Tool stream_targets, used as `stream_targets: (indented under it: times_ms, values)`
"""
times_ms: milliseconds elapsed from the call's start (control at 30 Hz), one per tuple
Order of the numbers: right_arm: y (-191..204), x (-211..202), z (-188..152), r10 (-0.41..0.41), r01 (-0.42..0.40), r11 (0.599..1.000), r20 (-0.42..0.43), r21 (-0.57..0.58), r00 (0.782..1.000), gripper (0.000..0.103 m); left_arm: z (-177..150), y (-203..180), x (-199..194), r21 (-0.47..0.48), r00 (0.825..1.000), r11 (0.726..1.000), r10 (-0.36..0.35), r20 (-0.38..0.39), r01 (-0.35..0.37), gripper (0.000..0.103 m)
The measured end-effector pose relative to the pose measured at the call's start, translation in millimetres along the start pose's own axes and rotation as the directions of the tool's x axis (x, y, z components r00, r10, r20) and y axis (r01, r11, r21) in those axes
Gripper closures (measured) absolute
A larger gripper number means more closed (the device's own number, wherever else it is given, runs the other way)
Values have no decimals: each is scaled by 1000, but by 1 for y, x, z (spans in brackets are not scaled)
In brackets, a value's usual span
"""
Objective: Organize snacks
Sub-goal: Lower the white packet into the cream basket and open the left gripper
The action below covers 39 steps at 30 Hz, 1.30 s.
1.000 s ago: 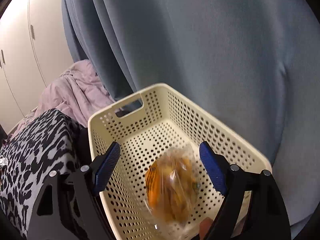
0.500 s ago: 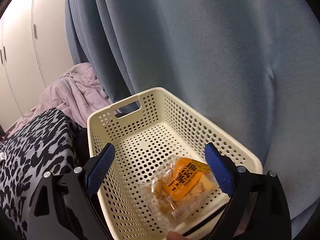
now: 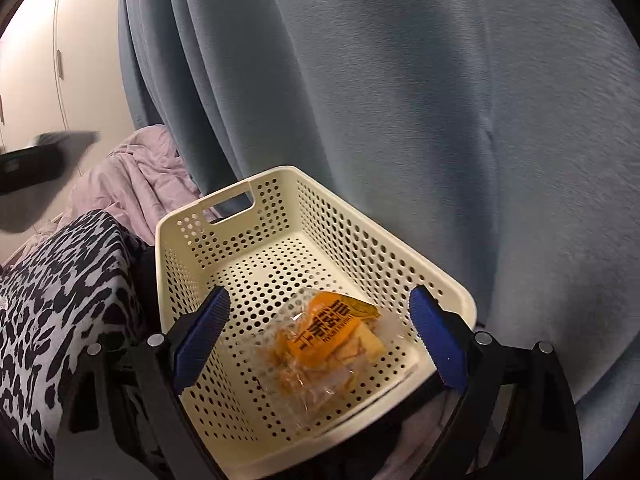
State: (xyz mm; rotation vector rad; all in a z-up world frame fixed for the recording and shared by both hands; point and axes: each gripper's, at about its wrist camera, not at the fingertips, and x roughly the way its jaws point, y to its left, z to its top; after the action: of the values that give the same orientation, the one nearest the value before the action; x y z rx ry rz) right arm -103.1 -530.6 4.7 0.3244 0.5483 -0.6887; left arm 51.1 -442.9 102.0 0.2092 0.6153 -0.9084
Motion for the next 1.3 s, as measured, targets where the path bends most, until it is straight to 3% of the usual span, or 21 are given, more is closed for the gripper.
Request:
stream_targets:
  times_ms: [167, 433, 500, 533, 700, 1000, 1300]
  values:
    - [-4, 0, -3, -10, 10, 1000, -7, 9, 1000, 11, 5, -16, 36, 20, 999, 999, -38, -35, 39, 34]
    - [-6, 1, -6, -14, 14, 1000, -13, 14, 1000, 11, 12, -31, 60, 67, 998, 997, -46, -42, 49, 33]
    - [-6, 1, -6, -13, 14, 1000, -13, 15, 1000, 11, 12, -32, 62, 68, 998, 997, -42, -43, 45, 21]
    - [-5, 1, -6, -12, 13, 1000, -13, 15, 1000, 11, 12, -31, 62, 67, 999, 997, -36, -39, 39, 8]
    - [-5, 2, -6, -12, 13, 1000, -12, 19, 1000, 11, 11, -28, 65, 71, 998, 997, -31, -49, 34, 5]
    - [-1, -4, -4, -6, 6, 1000, 1, 23, 1000, 10, 8, -7, 49, 25, 998, 1000, 7, -60, -5, 5]
    - [11, -17, 5, 14, -14, 1000, 31, 3, 999, 6, 3, 19, 8, 3, 998, 998, 62, -2, -62, 5]
